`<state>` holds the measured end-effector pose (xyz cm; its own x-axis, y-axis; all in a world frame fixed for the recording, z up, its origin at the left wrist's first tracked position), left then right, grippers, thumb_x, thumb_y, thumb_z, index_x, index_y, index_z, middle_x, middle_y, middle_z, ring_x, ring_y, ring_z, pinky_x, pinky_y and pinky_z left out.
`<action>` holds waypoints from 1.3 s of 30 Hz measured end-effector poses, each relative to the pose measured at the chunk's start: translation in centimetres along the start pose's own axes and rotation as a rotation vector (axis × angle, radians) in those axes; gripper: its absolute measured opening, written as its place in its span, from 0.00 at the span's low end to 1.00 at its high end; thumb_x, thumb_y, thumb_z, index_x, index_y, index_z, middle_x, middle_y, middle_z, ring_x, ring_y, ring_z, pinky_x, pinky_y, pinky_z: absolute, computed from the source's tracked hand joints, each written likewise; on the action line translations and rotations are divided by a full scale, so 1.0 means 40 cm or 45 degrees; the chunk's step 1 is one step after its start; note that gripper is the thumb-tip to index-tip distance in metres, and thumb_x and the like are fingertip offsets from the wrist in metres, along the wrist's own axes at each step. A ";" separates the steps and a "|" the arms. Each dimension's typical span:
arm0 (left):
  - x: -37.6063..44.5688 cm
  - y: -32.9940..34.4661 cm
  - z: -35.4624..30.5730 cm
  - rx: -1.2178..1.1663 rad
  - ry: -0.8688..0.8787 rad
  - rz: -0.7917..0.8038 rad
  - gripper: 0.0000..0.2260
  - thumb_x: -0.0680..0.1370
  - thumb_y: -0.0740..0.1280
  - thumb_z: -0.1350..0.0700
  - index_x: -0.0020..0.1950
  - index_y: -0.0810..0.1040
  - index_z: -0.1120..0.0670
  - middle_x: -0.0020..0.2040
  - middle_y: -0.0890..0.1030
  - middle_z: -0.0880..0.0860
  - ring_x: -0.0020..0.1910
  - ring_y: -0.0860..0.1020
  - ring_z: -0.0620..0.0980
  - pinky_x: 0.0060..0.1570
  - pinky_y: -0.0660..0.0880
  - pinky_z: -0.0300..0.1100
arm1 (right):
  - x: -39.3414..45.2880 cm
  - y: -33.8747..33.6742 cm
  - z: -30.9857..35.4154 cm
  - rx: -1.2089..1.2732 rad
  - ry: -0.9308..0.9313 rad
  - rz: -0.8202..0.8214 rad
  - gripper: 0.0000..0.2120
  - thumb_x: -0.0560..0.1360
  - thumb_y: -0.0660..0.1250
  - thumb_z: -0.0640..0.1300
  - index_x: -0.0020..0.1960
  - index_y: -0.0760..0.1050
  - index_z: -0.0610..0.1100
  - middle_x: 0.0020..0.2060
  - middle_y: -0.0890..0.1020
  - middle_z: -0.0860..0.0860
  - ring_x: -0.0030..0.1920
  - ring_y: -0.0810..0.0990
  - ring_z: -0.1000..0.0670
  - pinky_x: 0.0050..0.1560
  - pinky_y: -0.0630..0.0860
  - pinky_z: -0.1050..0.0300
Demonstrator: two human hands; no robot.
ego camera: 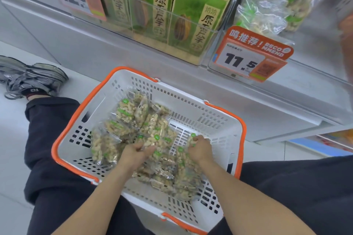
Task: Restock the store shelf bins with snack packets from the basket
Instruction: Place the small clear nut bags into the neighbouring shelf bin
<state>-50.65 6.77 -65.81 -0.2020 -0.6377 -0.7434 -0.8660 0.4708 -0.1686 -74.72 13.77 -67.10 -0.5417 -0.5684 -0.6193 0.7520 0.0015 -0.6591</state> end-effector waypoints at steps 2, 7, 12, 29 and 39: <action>-0.006 0.007 -0.004 0.016 -0.003 0.038 0.27 0.72 0.76 0.48 0.63 0.76 0.64 0.62 0.79 0.56 0.65 0.75 0.57 0.66 0.71 0.50 | 0.037 0.019 -0.053 0.030 0.166 0.080 0.28 0.78 0.65 0.39 0.76 0.62 0.45 0.73 0.64 0.42 0.70 0.70 0.40 0.70 0.69 0.50; -0.006 0.013 0.000 0.126 -0.014 0.043 0.14 0.75 0.74 0.52 0.56 0.80 0.57 0.53 0.82 0.47 0.57 0.79 0.52 0.57 0.75 0.38 | 0.092 0.067 -0.099 0.169 0.294 0.092 0.32 0.82 0.62 0.45 0.79 0.50 0.41 0.71 0.72 0.39 0.68 0.73 0.38 0.69 0.72 0.45; -0.009 0.018 -0.017 0.130 0.011 0.039 0.07 0.75 0.73 0.52 0.41 0.78 0.51 0.40 0.81 0.47 0.41 0.79 0.40 0.40 0.75 0.34 | 0.124 0.069 -0.097 0.223 0.451 -0.002 0.37 0.69 0.79 0.51 0.69 0.67 0.34 0.63 0.78 0.39 0.61 0.79 0.40 0.59 0.79 0.50; -0.121 0.012 -0.153 -0.423 0.118 0.174 0.47 0.68 0.78 0.51 0.80 0.53 0.49 0.59 0.80 0.55 0.56 0.82 0.52 0.64 0.74 0.58 | -0.106 -0.264 0.368 -0.151 -0.292 0.538 0.32 0.62 0.84 0.43 0.61 0.74 0.42 0.54 0.80 0.49 0.56 0.78 0.47 0.53 0.77 0.55; -0.314 0.037 -0.348 -0.833 0.424 0.364 0.46 0.67 0.76 0.59 0.79 0.54 0.50 0.45 0.85 0.49 0.47 0.84 0.47 0.59 0.74 0.54 | -0.293 -0.386 0.412 -0.062 -0.726 0.340 0.30 0.63 0.83 0.53 0.60 0.73 0.50 0.54 0.81 0.54 0.52 0.82 0.52 0.55 0.81 0.48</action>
<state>-55.78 6.98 -47.72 -0.4942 -0.7437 -0.4501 -0.8323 0.2552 0.4921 -73.80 6.83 -42.63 -0.0422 -0.8924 -0.4493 0.8085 0.2337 -0.5401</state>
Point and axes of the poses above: each hand's wrist, its own x-axis towards the middle knuckle, its own y-axis out of the palm, z = x × y, the point moved 6 cm from there along x, towards the middle knuckle
